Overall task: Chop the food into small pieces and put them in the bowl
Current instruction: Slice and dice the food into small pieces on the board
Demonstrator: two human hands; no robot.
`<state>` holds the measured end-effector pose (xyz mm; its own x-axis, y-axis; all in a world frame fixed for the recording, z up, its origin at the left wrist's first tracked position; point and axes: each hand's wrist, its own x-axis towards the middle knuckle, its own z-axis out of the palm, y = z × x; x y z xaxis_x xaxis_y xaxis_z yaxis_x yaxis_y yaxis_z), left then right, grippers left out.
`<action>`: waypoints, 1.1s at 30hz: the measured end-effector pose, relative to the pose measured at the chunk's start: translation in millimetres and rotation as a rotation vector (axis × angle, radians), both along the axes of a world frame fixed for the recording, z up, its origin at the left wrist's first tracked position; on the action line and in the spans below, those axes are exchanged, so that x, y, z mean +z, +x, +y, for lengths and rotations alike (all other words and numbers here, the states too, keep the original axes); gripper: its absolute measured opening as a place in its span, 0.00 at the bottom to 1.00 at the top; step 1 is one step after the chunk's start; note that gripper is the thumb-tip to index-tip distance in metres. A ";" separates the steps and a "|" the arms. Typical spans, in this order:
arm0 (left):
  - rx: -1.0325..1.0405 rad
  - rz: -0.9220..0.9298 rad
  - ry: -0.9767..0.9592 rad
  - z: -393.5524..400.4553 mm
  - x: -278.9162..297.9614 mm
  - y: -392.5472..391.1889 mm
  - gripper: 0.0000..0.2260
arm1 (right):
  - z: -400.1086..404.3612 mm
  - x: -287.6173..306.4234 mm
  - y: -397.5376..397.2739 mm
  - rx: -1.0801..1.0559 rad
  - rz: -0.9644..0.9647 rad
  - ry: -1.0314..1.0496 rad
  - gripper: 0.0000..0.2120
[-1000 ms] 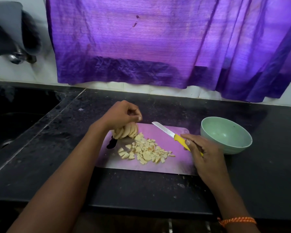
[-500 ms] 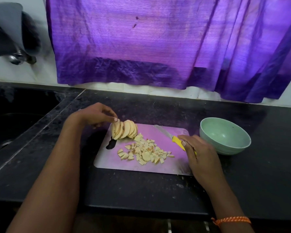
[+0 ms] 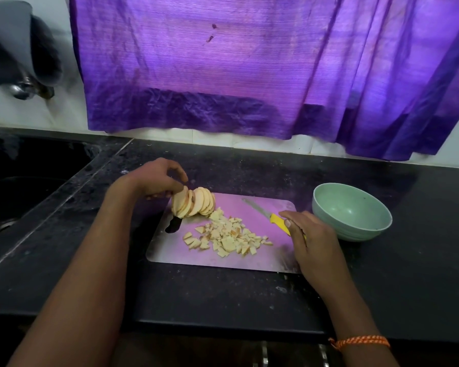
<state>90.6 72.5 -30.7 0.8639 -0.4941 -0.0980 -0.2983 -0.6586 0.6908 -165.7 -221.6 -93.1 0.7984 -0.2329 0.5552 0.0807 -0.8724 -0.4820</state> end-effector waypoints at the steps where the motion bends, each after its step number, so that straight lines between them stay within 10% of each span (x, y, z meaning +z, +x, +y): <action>1: 0.000 -0.024 -0.039 -0.8 3.3 -1.5 0.11 | -0.2 0.0 0.4 -0.003 -0.009 0.000 0.14; 13: -0.279 -0.036 -0.457 -96.9 2.0 -86.1 0.11 | -1.1 2.5 -1.0 -0.058 -0.080 0.013 0.13; 21: -0.124 -0.508 -0.089 -113.2 -22.7 -79.0 0.06 | -2.1 1.3 0.7 -0.087 -0.059 -0.007 0.14; 33: -0.236 -0.651 0.126 -117.8 -32.9 -76.5 0.13 | 20.2 12.8 -3.4 -0.096 0.242 -0.156 0.14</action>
<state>14.0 -45.3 -63.6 0.6374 -0.6948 0.3332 -0.7701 -0.5886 0.2459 -169.1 -201.4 -80.3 0.8904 -0.2409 0.3863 -0.1072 -0.9356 -0.3364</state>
